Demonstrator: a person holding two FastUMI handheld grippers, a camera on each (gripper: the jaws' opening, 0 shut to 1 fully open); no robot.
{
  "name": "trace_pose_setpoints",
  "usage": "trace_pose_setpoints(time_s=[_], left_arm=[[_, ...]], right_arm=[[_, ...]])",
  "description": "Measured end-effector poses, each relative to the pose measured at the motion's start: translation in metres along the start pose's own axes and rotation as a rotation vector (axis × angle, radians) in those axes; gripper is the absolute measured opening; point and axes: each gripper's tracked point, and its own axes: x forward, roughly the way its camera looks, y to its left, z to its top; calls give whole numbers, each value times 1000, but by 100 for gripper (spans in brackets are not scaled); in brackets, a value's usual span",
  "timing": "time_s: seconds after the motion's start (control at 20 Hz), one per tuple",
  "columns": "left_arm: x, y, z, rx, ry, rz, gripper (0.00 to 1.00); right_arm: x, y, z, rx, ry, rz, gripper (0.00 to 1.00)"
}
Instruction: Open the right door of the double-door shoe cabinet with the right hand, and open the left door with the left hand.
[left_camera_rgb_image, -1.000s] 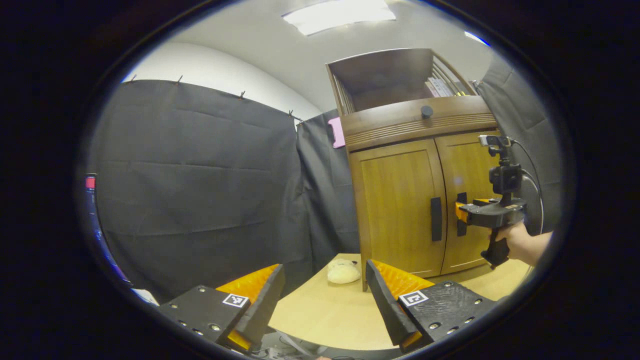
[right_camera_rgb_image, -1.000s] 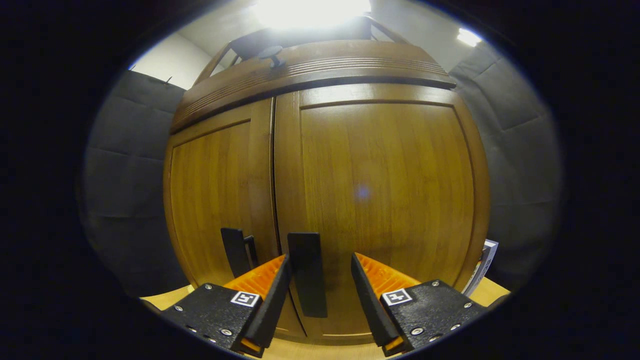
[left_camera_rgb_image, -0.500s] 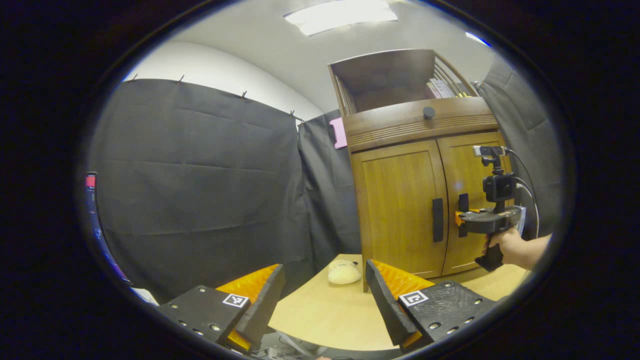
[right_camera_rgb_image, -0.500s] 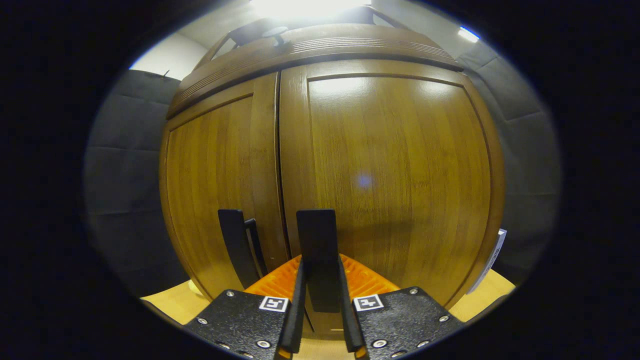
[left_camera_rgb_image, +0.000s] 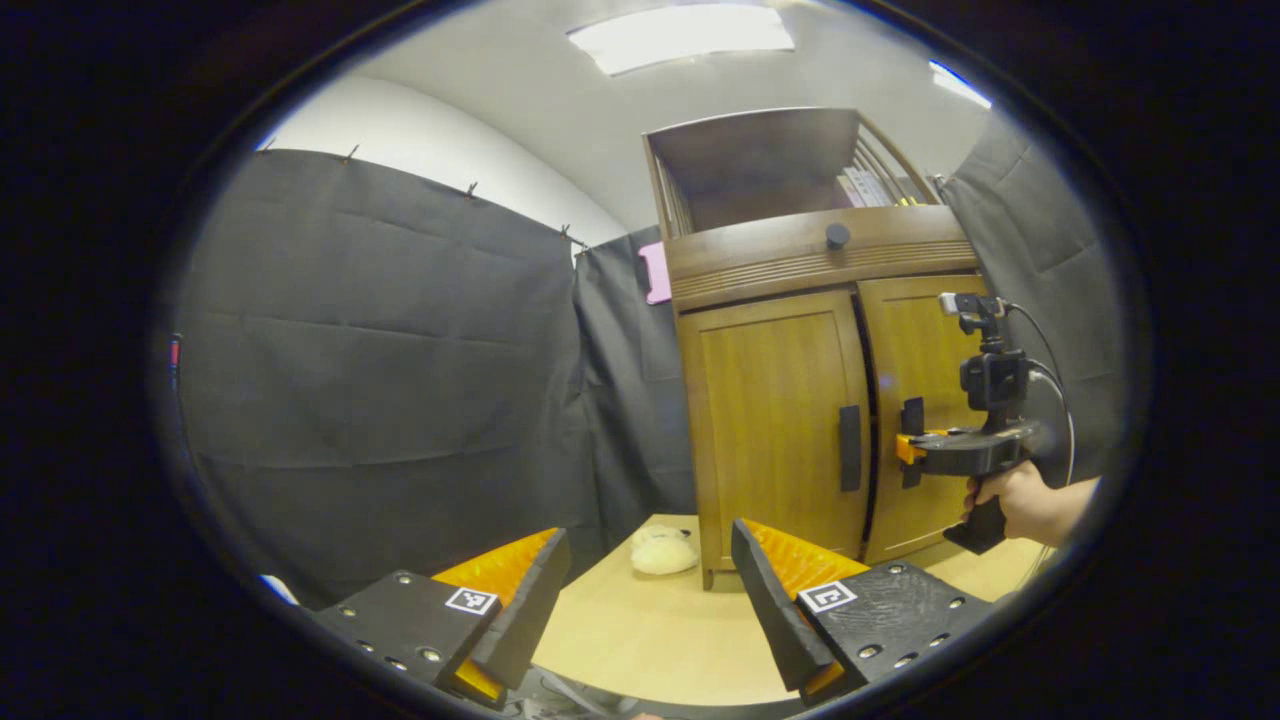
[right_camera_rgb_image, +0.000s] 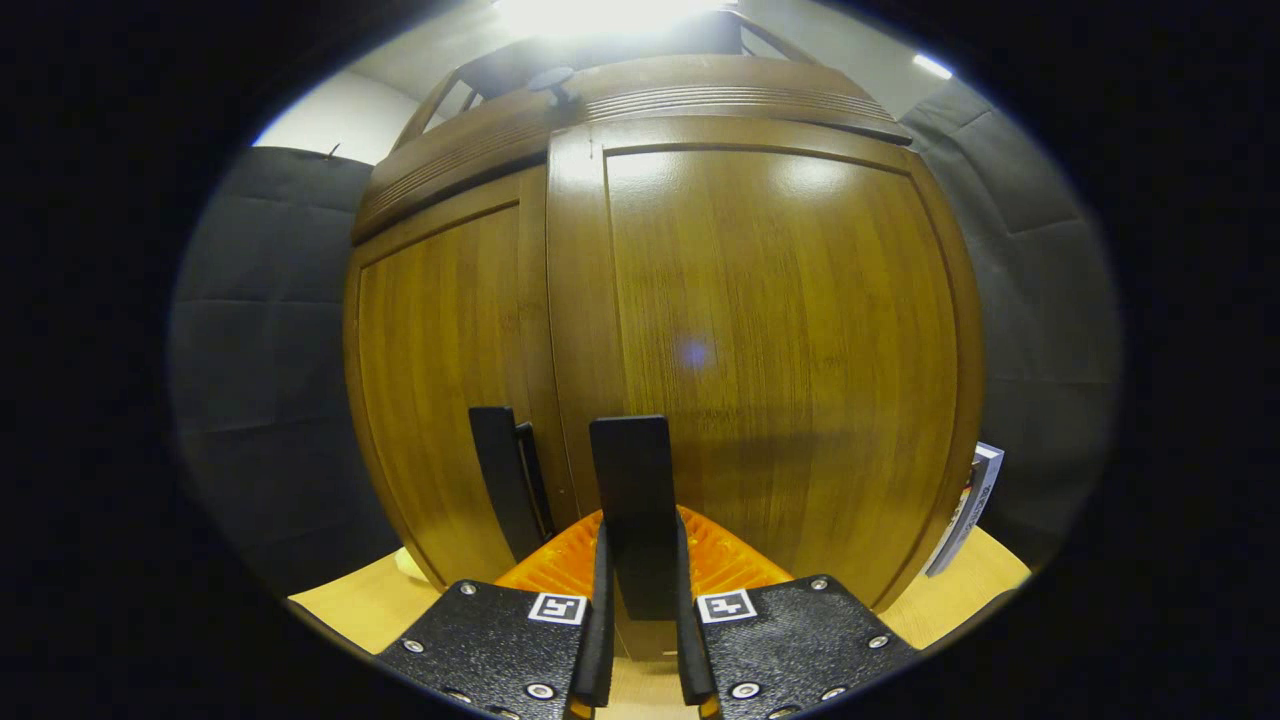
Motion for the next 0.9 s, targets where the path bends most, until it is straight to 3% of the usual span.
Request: trace_pose_setpoints(time_s=[0.1,0.9], left_arm=[[0,-2,2,-4,-7,-20,99],[2,-12,15,-39,-41,-158,99]], right_arm=[[0,0,1,-1,-1,2,28],[0,-2,3,9,15,27,26]])
